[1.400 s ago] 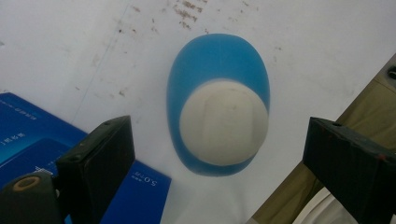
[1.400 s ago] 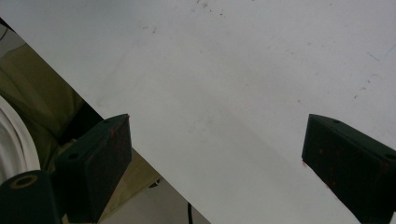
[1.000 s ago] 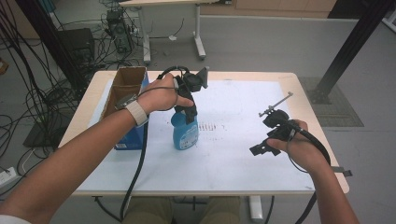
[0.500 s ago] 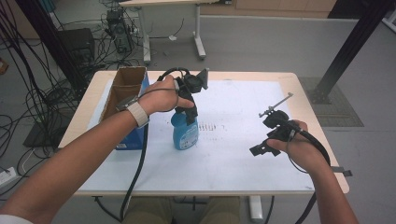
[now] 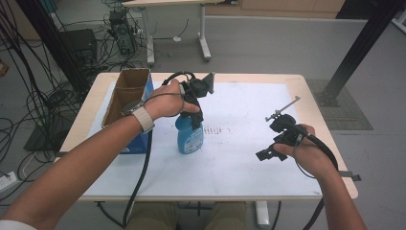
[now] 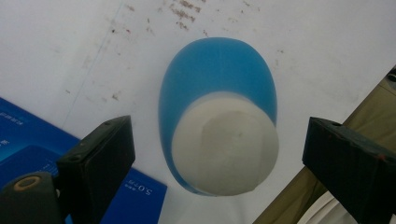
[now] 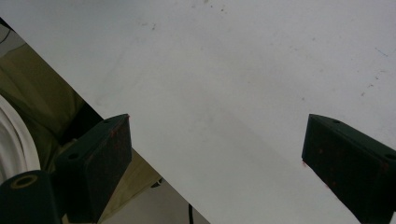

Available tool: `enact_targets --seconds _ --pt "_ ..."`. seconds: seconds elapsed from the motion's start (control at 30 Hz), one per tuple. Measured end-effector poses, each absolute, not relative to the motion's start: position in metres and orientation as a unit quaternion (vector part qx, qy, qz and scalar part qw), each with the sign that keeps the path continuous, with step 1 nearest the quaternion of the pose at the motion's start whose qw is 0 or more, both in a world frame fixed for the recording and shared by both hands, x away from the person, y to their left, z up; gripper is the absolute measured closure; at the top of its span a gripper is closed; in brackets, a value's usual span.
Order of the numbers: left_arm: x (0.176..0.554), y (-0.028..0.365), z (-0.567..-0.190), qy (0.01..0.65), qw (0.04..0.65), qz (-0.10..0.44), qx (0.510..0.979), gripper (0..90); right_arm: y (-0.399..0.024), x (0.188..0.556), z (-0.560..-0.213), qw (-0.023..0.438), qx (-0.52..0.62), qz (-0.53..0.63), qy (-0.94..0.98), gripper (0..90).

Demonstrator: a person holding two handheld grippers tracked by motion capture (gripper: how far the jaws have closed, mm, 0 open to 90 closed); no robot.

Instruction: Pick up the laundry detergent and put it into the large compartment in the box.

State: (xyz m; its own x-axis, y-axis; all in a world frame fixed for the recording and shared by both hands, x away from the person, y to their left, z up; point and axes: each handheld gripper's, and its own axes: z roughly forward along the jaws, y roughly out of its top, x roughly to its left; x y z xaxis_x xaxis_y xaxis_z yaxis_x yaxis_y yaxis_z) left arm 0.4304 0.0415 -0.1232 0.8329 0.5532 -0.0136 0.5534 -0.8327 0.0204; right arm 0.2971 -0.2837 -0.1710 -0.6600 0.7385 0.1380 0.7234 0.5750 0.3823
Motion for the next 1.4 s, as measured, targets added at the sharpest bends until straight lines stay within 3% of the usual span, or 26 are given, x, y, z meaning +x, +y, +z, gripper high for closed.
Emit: enact_targets --seconds 1.4 --pt "0.43 0.038 -0.15 0.278 0.012 0.002 0.961 13.1 -0.283 0.297 -0.174 0.015 0.411 0.208 0.888 8.4"
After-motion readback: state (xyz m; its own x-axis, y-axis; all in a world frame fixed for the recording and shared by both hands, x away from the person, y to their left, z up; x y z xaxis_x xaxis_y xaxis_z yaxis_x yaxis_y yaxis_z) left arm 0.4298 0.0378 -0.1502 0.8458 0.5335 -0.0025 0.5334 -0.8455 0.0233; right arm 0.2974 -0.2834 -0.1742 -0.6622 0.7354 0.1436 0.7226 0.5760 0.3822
